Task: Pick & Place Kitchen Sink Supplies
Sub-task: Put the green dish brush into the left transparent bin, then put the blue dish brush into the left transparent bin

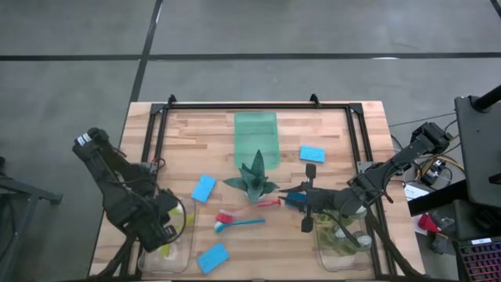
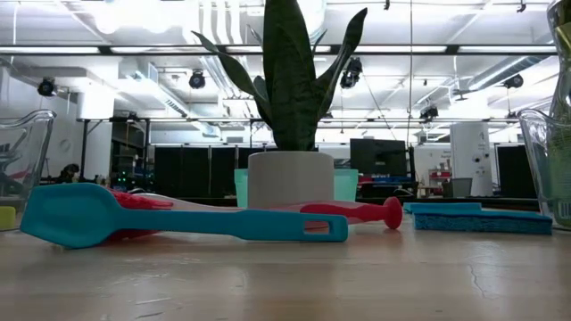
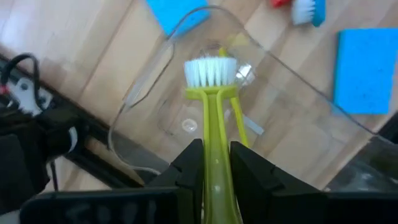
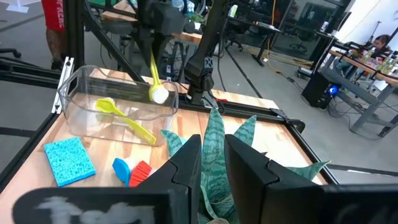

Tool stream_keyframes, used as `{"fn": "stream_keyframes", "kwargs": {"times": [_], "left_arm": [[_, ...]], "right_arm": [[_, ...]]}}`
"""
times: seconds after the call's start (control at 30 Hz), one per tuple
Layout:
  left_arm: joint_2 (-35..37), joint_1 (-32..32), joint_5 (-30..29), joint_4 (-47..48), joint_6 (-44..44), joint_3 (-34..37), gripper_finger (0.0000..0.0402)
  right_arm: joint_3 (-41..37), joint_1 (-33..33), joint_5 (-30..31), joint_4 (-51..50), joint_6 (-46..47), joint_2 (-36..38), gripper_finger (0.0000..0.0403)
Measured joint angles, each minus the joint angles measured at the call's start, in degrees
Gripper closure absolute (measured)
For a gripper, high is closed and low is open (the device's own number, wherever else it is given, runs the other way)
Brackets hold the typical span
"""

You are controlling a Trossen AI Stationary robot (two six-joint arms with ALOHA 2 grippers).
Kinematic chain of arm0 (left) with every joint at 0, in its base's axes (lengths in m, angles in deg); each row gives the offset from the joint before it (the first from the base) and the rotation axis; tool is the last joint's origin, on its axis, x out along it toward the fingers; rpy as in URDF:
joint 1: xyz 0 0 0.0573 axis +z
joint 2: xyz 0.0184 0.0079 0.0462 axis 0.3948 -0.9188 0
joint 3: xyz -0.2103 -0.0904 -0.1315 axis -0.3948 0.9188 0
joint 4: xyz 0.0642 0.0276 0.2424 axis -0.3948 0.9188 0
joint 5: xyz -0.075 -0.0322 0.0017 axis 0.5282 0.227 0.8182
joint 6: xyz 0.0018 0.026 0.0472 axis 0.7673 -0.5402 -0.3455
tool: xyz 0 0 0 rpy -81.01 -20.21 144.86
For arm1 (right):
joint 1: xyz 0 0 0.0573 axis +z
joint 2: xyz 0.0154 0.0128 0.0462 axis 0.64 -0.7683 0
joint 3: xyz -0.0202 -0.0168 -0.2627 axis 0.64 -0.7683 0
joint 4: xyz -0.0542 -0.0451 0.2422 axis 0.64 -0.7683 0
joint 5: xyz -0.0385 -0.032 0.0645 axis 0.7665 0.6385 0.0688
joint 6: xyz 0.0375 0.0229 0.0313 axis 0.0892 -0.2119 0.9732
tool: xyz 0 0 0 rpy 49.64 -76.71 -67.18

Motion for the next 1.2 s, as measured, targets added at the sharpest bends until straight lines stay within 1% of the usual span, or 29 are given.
{"fn": "stream_keyframes", "kwargs": {"times": [0.13, 0.27, 0.4, 0.47, 0.57, 0.73, 0.83, 1.03, 1.13, 1.2], "left_arm": [[-0.7, -0.6, -0.9, -0.1, 2.9, 1.3, 0.0352], [-2.1, -0.8, -1.2, -3.7, 3.9, 5.2, 0.0349], [-4.0, -0.9, -0.8, -9.6, 8.1, 11.2, 0.0326], [-5.1, -1.2, -0.2, -12.7, 9.6, 13.8, 0.0324], [-7.0, -1.7, 0.0, -18.2, 10.7, 17.3, 0.0334], [-8.5, -1.8, 0.1, -27.8, 10.5, 21.2, 0.0356], [-8.7, -1.8, 0.0, -29.6, 9.7, 21.6, 0.0364], [-8.1, -1.9, -2.0, -29.4, 7.1, 20.7, 0.0372], [-7.5, -1.8, -4.7, -29.3, 5.5, 19.7, 0.0372], [-6.9, -1.7, -8.1, -29.0, 4.8, 18.7, 0.0372]], "right_arm": [[0.0, 0.0, 0.0, 0.0, 0.0, 0.0, 0.0335], [0.0, 0.0, 0.0, 0.0, 0.2, 0.0, 0.0327], [0.0, 0.0, 0.0, 0.0, 0.3, 0.0, 0.0321], [0.0, 0.0, 0.0, 0.0, 0.3, -0.1, 0.0319], [0.0, 0.0, 0.0, 0.0, 0.3, -0.1, 0.0319], [0.0, 0.0, 0.0, 0.0, 0.4, -0.2, 0.0328], [0.0, 0.0, 0.0, 0.0, 0.4, -0.2, 0.0334], [0.0, 0.0, 0.0, 0.0, 0.4, -0.2, 0.0337], [0.0, 0.0, 0.0, 0.0, 0.5, -0.2, 0.0333], [0.0, 0.0, 0.0, 0.0, 1.6, -0.2, 0.0330]]}}
